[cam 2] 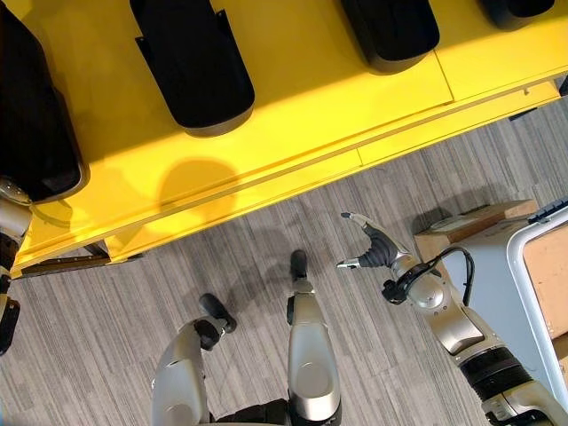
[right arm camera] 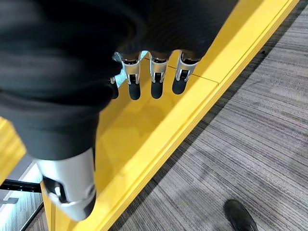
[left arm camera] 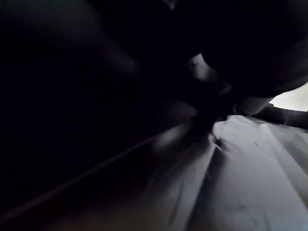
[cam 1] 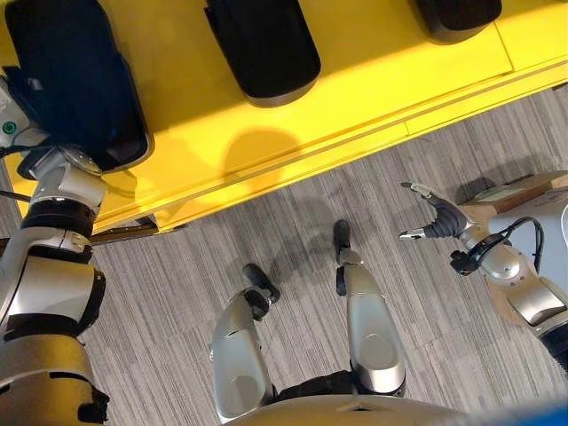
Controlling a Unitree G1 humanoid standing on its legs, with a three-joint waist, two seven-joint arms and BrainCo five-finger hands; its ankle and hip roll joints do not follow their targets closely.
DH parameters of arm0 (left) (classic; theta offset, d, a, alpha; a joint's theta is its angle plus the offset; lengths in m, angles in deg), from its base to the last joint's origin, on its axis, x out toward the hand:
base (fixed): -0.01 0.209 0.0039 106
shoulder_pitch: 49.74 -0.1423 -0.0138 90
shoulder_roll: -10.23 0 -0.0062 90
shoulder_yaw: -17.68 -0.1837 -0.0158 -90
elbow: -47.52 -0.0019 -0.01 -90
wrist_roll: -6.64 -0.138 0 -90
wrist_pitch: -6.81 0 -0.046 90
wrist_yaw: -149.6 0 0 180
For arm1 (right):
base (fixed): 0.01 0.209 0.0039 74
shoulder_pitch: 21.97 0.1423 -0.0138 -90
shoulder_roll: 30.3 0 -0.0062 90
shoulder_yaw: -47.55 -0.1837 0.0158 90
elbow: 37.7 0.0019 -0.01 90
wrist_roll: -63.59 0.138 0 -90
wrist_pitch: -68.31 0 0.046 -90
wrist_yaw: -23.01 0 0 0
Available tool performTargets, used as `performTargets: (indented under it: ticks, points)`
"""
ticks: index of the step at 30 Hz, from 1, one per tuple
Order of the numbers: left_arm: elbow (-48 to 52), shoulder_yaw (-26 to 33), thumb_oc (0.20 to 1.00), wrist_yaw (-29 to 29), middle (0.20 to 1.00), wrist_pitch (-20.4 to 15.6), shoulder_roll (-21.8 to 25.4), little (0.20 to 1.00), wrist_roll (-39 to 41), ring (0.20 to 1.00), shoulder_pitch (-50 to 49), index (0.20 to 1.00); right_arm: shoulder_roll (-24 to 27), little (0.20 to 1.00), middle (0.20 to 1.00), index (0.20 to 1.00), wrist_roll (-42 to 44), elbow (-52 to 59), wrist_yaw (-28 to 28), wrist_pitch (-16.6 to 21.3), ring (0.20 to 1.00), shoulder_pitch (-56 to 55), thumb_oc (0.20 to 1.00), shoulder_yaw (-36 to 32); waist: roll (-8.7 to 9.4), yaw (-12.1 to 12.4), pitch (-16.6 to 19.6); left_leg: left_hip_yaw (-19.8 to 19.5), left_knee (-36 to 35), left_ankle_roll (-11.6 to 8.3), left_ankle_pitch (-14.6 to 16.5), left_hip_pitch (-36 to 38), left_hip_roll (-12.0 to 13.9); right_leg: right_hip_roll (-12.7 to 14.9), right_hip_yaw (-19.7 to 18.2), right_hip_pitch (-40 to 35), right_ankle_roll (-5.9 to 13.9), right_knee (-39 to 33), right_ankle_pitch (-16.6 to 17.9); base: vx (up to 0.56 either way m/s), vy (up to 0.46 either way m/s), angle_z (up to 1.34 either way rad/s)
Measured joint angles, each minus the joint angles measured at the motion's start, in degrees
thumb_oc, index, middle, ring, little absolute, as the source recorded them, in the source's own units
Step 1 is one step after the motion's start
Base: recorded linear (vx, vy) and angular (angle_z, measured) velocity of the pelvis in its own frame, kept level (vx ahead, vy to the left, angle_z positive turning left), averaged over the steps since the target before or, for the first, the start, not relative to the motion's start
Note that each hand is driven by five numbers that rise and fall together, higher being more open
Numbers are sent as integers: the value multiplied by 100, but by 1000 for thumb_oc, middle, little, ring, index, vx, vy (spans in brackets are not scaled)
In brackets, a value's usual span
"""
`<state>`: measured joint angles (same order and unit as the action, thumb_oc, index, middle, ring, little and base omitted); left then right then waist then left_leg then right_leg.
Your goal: Move parts from the plastic box to the shelf.
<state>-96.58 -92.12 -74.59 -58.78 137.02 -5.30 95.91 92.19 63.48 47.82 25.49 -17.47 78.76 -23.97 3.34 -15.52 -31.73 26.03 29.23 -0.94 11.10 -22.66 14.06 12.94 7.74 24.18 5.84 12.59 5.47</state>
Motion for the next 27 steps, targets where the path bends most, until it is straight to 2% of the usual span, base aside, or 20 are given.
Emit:
performTargets:
  ticks: [6,9,20,21,22,25,27]
  points:
    - [-53,-102,200,0,200,118,282,200,6,200,22,200,2,1000,1000,1000,-3,18,59,63,1000,-115,1000,-17,0,-75,0,5,110,20,43,-46,8,12,-72,75,4,98,-6,13,23,-2]
    - [-173,-265,200,1,200,167,287,200,9,200,171,200,2,1000,1000,1000,-13,17,84,128,1000,-264,1000,-23,0,-74,0,-2,178,40,59,-87,12,31,-81,122,4,180,-20,0,0,0]
    - [-188,-271,200,10,200,351,288,200,14,200,178,200,1,1000,1000,1000,-138,45,70,177,1000,-434,1000,-30,0,1,-1,-57,257,42,59,-114,46,21,-61,120,-11,264,-29,-1,-2,0]
    - [-187,-271,940,11,940,350,288,940,14,940,180,940,1,1000,1000,1000,-153,46,68,177,1000,-440,1000,-30,0,4,0,-98,291,44,60,-129,49,23,-47,119,-22,307,-41,-17,-33,8]
    - [-181,-261,1000,10,1000,355,295,1000,24,1000,180,1000,1,1000,1000,1000,-227,47,61,178,1000,-445,1000,-30,0,13,0,-144,306,44,60,-132,51,24,-30,119,-29,370,-68,-11,-54,9]
    - [-170,-226,1000,12,1000,325,282,1000,702,1000,184,1000,0,1000,1000,1000,-234,86,-34,176,1000,-481,1000,-30,4,-5,1,-187,352,43,59,-132,104,-9,24,104,-63,442,-101,-10,-63,5]
    - [-170,-212,1000,8,1000,320,283,1000,751,1000,209,1000,-4,1000,1000,1000,-241,117,-50,166,1000,-502,1000,-29,3,-9,1,-215,355,43,57,-128,108,-11,48,79,-64,444,-102,-9,-58,5]
